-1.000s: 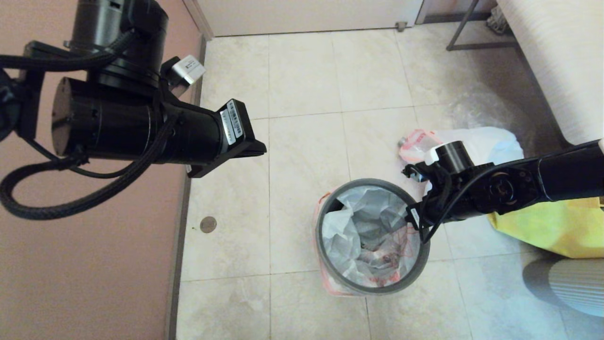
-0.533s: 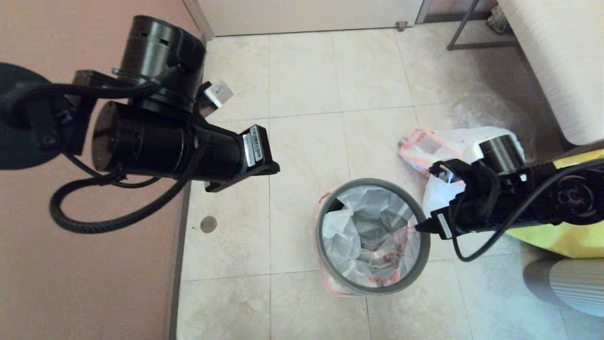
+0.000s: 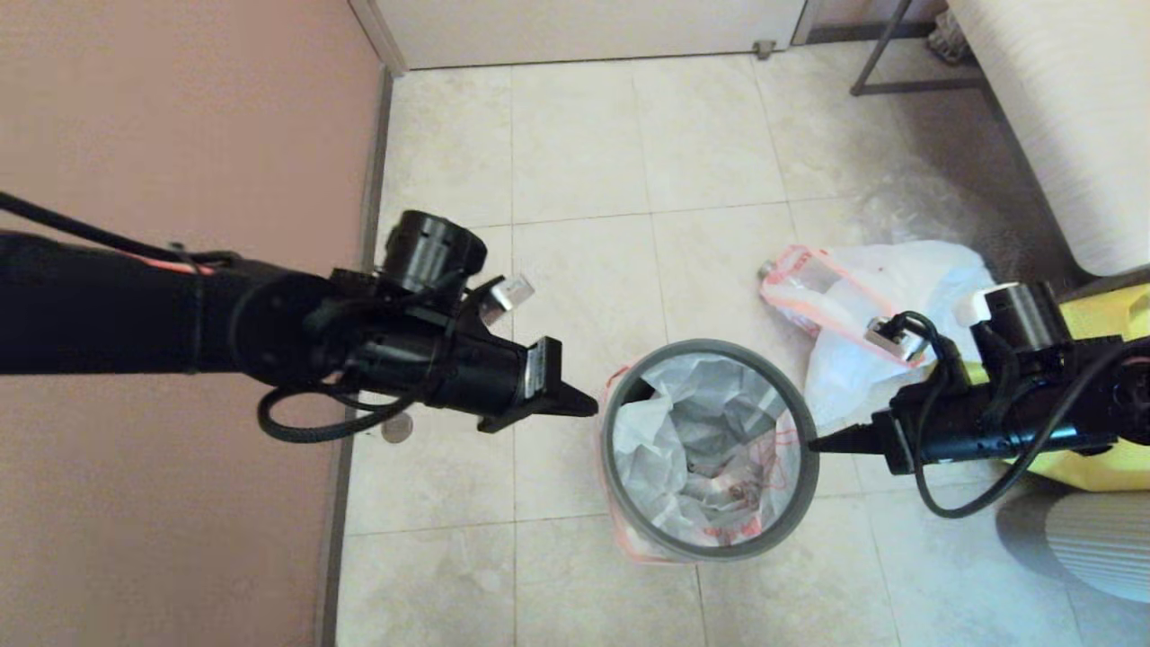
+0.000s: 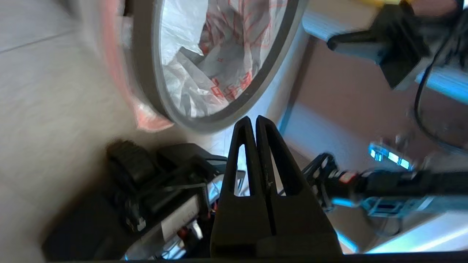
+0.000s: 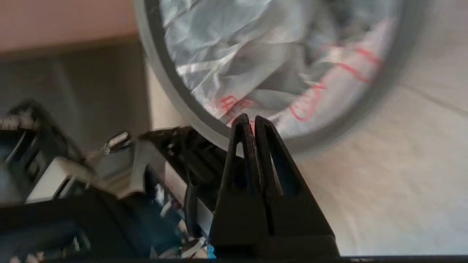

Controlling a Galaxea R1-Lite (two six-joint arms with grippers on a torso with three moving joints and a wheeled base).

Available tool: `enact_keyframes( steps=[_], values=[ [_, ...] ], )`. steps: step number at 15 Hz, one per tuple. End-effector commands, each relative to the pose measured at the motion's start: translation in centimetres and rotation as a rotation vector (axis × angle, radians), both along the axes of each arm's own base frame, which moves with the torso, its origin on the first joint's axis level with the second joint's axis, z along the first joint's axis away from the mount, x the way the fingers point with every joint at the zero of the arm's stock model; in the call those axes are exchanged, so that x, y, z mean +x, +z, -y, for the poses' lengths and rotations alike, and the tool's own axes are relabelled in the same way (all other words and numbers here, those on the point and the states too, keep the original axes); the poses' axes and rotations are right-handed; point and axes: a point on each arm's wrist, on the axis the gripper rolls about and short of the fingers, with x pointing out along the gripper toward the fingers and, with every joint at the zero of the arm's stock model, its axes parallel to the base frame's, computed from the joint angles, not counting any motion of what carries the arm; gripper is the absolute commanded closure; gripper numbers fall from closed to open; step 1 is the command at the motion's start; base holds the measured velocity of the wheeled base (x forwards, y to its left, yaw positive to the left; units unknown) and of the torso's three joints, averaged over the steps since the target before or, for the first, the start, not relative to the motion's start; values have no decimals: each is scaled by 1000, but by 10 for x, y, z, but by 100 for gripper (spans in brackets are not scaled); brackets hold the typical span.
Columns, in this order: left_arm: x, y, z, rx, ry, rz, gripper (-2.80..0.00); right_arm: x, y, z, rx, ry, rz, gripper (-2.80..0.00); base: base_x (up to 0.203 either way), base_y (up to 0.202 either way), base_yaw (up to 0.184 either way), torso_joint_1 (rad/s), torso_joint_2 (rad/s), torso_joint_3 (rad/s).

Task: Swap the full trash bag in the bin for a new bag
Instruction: Place the trash can ring on the trash can

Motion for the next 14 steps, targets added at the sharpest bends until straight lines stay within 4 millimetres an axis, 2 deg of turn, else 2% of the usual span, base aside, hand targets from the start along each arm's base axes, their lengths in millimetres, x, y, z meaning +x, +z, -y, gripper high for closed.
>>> enact_keyframes(
  steps=[1, 3, 5, 8, 11, 14],
  values=[
    [17, -45, 9, -5, -42, -41, 0, 17, -29, 1, 20, 37, -61, 0, 0, 0, 0, 0, 0, 0],
    [25, -77, 16, -15, -85, -45, 0, 31, -31, 6, 61, 52, 9, 0, 0, 0, 0, 0, 0, 0],
    [35, -98, 18, -11, -87, -55, 0, 41, -39, 8, 72, 53, 12, 0, 0, 0, 0, 0, 0, 0],
    [42, -110, 21, -2, -83, -69, 0, 49, -50, 7, 78, 62, -8, 0, 0, 0, 0, 0, 0, 0],
    [59, -127, 22, 13, -52, -90, 0, 53, -58, 6, 76, 63, -26, 0, 0, 0, 0, 0, 0, 0],
    [61, -126, 22, 10, -47, -82, 0, 63, -65, 5, 77, 60, -35, 0, 0, 0, 0, 0, 0, 0]
  ],
)
